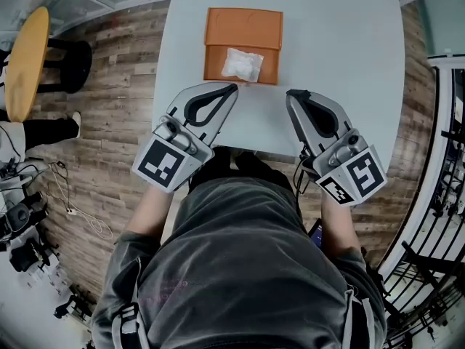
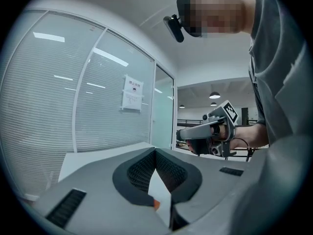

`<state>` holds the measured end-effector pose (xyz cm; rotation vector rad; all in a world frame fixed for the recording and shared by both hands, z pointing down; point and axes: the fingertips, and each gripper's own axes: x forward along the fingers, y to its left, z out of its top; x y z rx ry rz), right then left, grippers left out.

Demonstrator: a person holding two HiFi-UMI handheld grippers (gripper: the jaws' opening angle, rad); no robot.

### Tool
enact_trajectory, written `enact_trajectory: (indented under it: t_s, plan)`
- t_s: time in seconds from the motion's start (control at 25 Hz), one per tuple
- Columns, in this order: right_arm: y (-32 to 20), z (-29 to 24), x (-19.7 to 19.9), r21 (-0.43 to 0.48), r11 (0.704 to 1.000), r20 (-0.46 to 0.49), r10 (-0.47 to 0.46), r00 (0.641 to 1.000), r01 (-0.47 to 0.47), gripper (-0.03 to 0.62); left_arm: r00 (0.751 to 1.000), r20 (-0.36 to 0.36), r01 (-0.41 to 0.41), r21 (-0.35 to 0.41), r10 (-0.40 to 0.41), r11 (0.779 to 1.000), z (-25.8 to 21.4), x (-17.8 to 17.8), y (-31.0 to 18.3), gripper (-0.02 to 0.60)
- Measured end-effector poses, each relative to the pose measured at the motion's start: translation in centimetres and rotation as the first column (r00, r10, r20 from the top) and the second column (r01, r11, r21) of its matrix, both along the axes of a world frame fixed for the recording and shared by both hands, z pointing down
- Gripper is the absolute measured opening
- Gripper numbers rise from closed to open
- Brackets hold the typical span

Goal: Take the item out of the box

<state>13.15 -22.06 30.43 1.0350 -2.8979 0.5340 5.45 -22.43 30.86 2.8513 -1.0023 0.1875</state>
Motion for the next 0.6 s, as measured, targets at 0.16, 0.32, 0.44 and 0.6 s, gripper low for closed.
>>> enact_trajectory:
  t_s: [0.16,0.32,0.44,0.6]
  plan:
    - [-0.5,0.2,-0.1,-0.010,1.000,-0.011,0.019,1.000,-0.019,0.005,1.000,0.008,-0.018,-0.009,0.018,1.000,0.6,-0.4,-1.0,0.003]
    - [-0.1,1.3,0.6,-0.013,0.999,-0.016,0.050,0.999,-0.050,0.005,0.997,0.042,-0.058,-0.006,0.058,0.998,2.6,0.0,-1.1,0.003]
    - [-0.5,1.5,0.4,-0.025,0.997,-0.027,0.074,0.997,-0.075,0.005,0.993,0.075,-0.094,-0.011,0.094,0.996,3.8,-0.2,-1.9,0.003]
    - [-1.7,1.6,-0.4,-0.053,0.992,-0.047,0.108,0.993,-0.110,0.005,0.986,0.094,-0.135,-0.031,0.137,0.990,4.8,-1.0,-3.9,0.003]
